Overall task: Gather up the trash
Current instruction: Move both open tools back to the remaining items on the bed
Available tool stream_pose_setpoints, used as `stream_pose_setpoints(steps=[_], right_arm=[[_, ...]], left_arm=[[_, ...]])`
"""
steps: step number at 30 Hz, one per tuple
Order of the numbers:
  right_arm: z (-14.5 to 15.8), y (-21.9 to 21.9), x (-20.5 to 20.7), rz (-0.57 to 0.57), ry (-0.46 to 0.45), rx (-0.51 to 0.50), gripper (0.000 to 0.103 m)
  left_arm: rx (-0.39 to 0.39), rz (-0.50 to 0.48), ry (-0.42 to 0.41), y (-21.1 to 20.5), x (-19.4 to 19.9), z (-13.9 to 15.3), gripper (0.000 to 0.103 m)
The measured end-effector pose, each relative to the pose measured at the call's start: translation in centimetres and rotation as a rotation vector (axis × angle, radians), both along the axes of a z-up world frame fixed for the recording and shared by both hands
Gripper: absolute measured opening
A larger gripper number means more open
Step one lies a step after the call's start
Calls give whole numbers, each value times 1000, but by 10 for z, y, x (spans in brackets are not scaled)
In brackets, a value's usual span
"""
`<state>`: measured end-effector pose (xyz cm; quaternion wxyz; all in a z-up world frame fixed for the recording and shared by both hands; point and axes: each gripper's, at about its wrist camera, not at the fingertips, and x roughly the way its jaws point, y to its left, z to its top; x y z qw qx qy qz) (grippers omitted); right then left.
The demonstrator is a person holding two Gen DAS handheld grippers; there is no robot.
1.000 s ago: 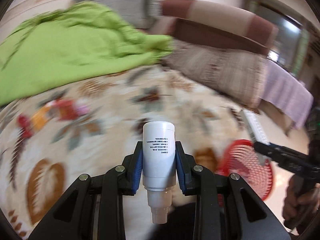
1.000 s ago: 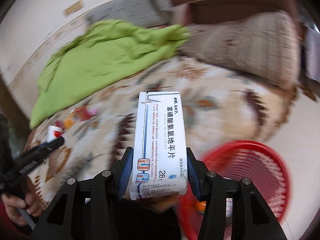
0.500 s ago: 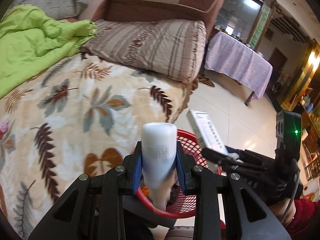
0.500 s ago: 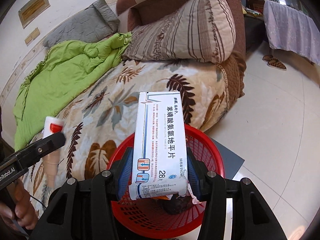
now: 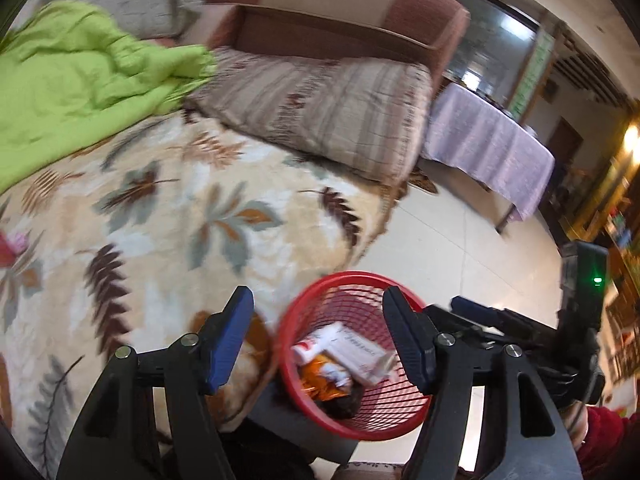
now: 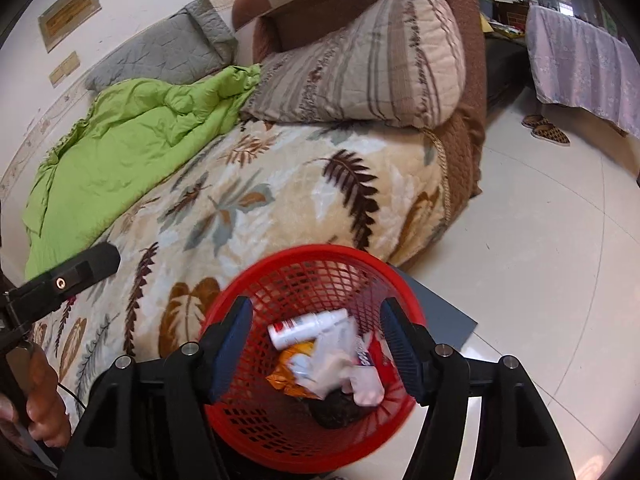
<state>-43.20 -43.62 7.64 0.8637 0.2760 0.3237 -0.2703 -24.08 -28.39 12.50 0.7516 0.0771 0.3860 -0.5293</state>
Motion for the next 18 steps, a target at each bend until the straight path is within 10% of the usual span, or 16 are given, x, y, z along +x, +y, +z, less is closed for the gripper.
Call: stream_pose_setpoints(steps=[18], right_arm=[[23, 118, 170, 489, -66, -34, 71]], left_arm=[[94, 613, -55, 219, 142, -32, 66]])
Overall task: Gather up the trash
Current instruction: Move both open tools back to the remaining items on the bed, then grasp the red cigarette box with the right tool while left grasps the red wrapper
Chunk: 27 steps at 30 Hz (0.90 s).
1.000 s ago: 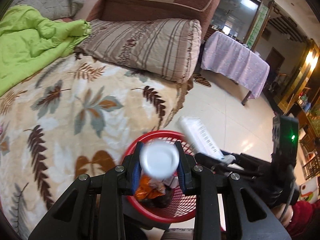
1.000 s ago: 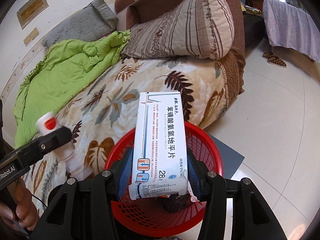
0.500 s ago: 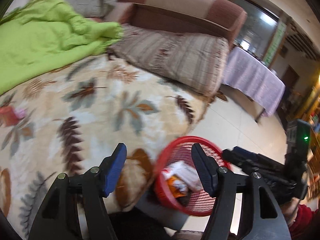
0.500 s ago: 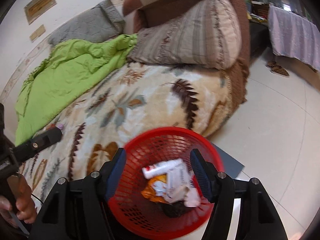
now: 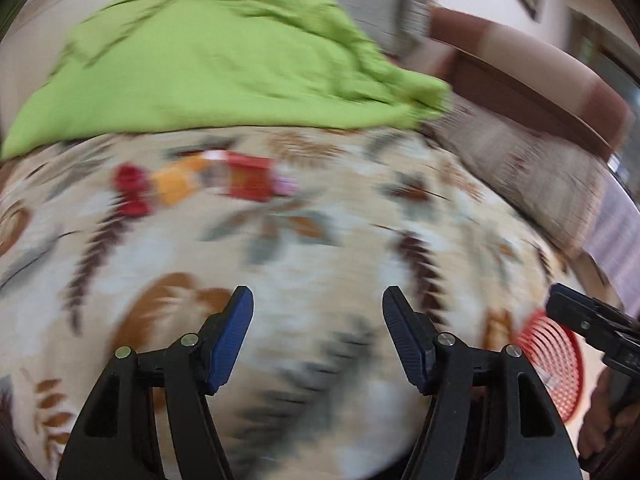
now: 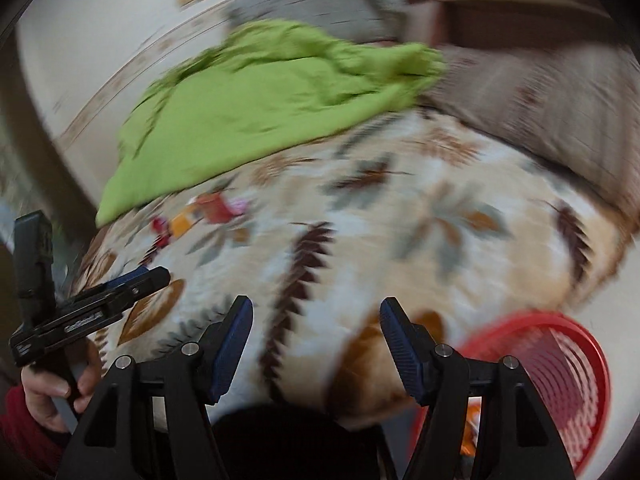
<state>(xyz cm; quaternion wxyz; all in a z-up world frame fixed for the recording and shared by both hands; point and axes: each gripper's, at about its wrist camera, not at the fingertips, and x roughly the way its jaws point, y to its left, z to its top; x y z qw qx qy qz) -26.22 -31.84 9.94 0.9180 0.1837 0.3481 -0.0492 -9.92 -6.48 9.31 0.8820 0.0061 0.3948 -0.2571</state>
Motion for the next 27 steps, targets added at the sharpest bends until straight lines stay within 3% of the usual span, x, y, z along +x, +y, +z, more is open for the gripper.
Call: stream_pose_setpoints(steps=[10, 16, 18, 23, 25, 26, 27], right_arm=[[3, 85, 141, 298, -1, -155, 71], [-6, 114, 246, 400, 17, -226, 70], [-10, 123, 273, 428, 32, -252, 70], [-39, 147, 336, 486, 102, -390, 70], [-53, 150, 348, 499, 140, -434, 64], [-58, 149, 351, 509, 152, -422, 44], [-60, 147, 350, 508, 161, -410, 42]], left_arm=[[-35, 294, 75, 103, 77, -35, 66], [-53, 350, 111, 124, 99, -52, 66], [-52, 356, 90, 125, 101, -49, 66], [-30, 345, 77, 122, 107, -48, 66], [-42, 341, 87, 123, 110, -49, 66], [-46, 342, 89, 123, 113, -48, 66], [-51, 341, 91, 123, 115, -48, 66]])
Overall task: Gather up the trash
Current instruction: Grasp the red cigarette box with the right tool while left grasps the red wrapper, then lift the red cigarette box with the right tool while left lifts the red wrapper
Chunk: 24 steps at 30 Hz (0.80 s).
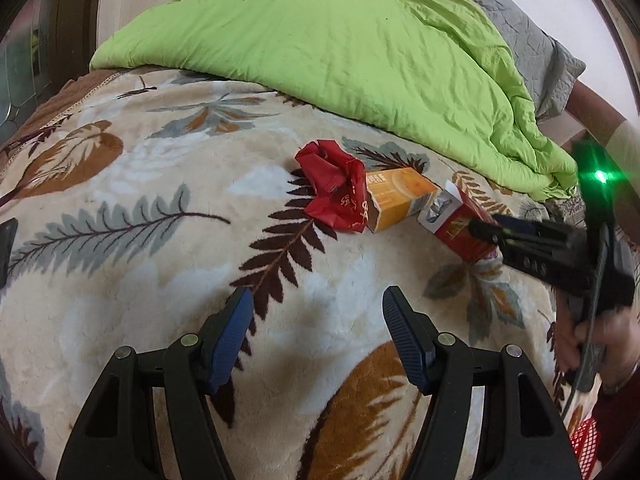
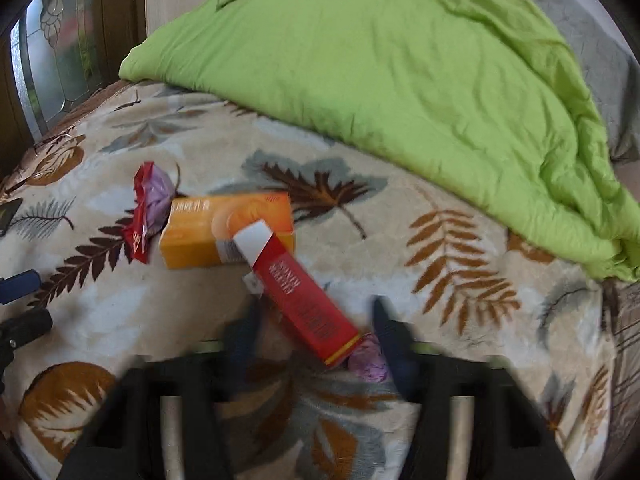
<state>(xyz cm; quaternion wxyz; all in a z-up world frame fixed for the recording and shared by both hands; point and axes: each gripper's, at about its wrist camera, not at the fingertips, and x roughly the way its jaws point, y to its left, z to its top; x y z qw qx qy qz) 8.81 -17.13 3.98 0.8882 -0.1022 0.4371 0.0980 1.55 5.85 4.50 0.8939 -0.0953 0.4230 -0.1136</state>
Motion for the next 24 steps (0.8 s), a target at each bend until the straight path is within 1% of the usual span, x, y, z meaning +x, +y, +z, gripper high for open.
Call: stream_pose_setpoints(steps=[3, 5, 8, 9, 11, 13, 15, 16, 17, 18, 19, 20, 21, 24], right_arm=[[2, -1, -16, -19, -22, 20, 38], [7, -4, -30, -82, -39, 48, 38], [21, -17, -60, -198, -47, 202, 38], [25, -20, -68, -225, -47, 230, 38], [31, -26, -90, -268, -43, 324, 38], [35, -29, -111, -286, -47, 398, 38], [35, -30, -130, -287, -71, 442, 38], [33, -29, -140, -286, -84, 458, 38], [31, -29, -147, -285, -95, 469, 38], [26, -28, -152, -287, -96, 468, 38], [21, -27, -152, -287, -71, 463, 38], [20, -28, -151, -285, -56, 476, 38], [20, -30, -150, -286, -57, 493, 38], [20, -29, -148, -287, -76, 470, 38]], left_arm=[[-10, 11, 7, -2, 13, 2, 66], [-2, 9, 4, -8, 23, 5, 66], [16, 0, -18, -18, 43, 14, 66], [18, 1, -17, -20, 51, 14, 66], [25, 17, -8, -22, 71, 12, 66], [-4, 29, 22, -20, 92, 3, 65], [-45, 34, 64, -17, 108, -7, 58], [-71, 36, 87, -15, 116, -13, 51], [-93, 33, 102, -15, 122, -18, 40], [-102, 27, 110, -16, 125, -22, 37], [-108, 27, 105, -16, 126, -24, 37], [-109, 27, 91, -16, 123, -23, 34], [-100, 18, 83, -18, 120, -22, 33], [-53, -16, 46, -23, 104, -12, 32]])
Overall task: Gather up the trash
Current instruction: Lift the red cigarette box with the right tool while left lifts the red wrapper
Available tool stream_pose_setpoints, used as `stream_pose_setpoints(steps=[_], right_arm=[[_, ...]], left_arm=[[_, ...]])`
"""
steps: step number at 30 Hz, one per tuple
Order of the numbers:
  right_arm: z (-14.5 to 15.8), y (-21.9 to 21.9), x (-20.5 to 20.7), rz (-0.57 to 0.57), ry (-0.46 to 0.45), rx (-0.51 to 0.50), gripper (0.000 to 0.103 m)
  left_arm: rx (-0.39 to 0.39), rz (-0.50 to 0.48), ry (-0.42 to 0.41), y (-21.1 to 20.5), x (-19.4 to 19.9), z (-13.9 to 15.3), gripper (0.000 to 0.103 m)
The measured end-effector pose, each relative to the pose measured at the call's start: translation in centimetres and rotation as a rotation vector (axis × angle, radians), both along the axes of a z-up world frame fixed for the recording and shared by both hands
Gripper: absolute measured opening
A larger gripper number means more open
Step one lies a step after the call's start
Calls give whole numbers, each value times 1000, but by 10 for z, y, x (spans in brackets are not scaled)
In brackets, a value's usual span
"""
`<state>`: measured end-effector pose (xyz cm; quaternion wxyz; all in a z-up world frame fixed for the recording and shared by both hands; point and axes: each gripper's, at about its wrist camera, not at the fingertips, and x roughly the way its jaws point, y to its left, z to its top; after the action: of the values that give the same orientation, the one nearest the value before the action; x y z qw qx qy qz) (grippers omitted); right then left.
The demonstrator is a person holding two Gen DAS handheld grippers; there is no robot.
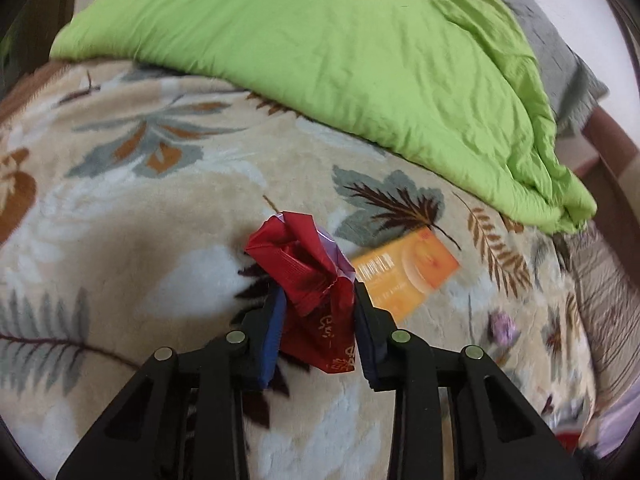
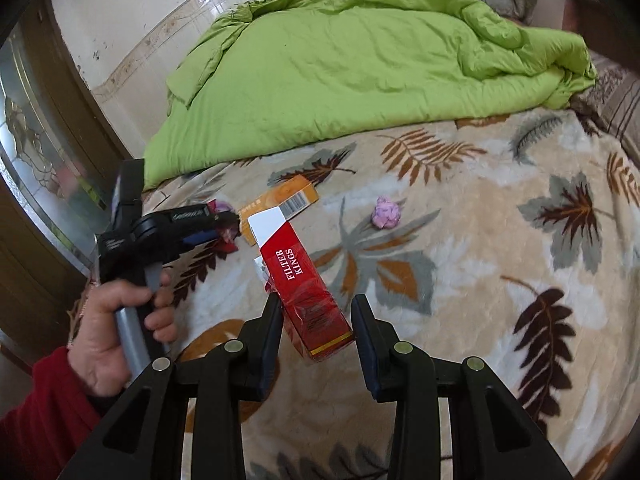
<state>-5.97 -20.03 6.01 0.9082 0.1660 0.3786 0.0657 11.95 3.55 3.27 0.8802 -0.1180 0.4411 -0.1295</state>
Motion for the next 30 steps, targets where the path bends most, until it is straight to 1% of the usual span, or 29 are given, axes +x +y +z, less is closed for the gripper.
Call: stream_pose_setpoints(steps=[7, 11, 14, 19, 20, 22, 24, 27, 30], right_arm=[[5, 5, -3, 0, -34, -58, 38], [9, 6, -10, -5, -50, -77, 38], [11, 7, -19, -11, -57, -74, 38], [5, 15, -45, 12, -32, -63, 38], [4, 17, -50, 18, -32, -69, 38], [3, 21, -60, 27, -34, -84, 38], [3, 23, -67, 32, -39, -83, 38], [6, 24, -76, 33, -59, -82, 38], [7, 26, -81, 41, -67, -86, 38]], left_arm=[[42, -78, -60, -6, -61, 27, 32], [108, -119, -115, -12, -112, 39, 32], [169, -107, -144, -11, -152, 42, 32], [220, -72, -164, -3, -210, 36, 32], [248, -55, -189, -4, -220, 33, 32], [305, -51, -213, -9, -230, 29, 32], [321, -49, -214, -10, -234, 27, 32], [360, -37, -254, -10, -237, 27, 32], [374, -37, -267, -10, -238, 25, 32]])
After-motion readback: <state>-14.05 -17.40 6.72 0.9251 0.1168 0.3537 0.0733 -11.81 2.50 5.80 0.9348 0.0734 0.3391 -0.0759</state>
